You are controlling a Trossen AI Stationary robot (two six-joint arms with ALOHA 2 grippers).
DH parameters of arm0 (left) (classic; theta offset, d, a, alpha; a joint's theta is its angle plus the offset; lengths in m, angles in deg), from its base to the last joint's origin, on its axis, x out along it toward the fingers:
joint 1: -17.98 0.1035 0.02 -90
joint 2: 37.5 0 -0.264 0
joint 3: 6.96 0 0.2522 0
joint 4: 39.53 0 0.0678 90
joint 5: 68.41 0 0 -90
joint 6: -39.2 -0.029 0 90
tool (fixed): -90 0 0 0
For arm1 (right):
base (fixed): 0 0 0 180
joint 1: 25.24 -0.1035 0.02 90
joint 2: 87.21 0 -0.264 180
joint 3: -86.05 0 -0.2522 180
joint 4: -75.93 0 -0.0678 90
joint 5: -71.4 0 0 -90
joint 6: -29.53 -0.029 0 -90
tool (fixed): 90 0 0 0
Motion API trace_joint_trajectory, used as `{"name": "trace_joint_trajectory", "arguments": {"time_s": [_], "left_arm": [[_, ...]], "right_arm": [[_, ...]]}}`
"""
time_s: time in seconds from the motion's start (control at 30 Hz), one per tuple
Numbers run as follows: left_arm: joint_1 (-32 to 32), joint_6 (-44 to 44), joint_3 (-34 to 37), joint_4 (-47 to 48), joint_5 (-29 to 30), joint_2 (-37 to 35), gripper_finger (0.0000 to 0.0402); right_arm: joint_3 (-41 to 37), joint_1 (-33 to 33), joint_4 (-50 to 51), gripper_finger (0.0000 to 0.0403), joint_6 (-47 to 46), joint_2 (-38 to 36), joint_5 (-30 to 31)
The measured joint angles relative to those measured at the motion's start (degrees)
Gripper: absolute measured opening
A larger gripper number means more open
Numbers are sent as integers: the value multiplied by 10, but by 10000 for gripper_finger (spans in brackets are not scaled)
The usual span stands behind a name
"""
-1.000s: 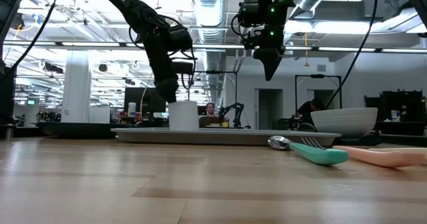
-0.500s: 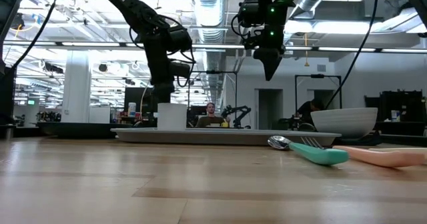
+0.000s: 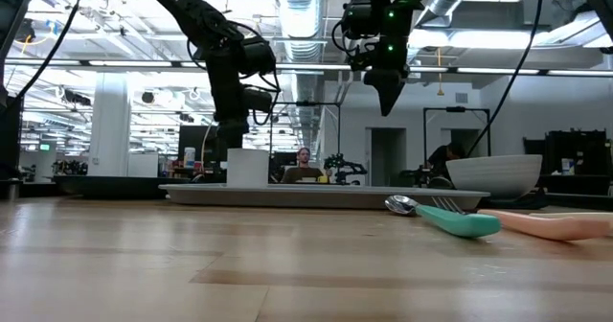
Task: Set up tray
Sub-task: Put the white mug on the gray tray, then put the green plate on the gray tray
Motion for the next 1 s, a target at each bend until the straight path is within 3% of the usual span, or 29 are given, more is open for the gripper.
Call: {"name": "trace_joint_trajectory", "arguments": {"time_s": [0.3, 0.53, 0.67, 0.87, 1.0], "left_arm": [[-16, 40, -31, 80, -22, -13, 91], [-24, 102, -33, 212, -168, -93, 91], [-31, 148, 28, 210, -199, -174, 91], [-50, 267, 161, 119, -152, -290, 91], [-67, 325, 216, 113, -140, -314, 91]], "right_arm": [[0, 0, 0, 71, 5, 0, 0], [0, 0, 2, 71, 9, 0, -11], [0, 0, 2, 71, 25, 0, -42], [0, 1, 2, 71, 50, 0, -75], [0, 1, 2, 71, 54, 0, -82]]}}
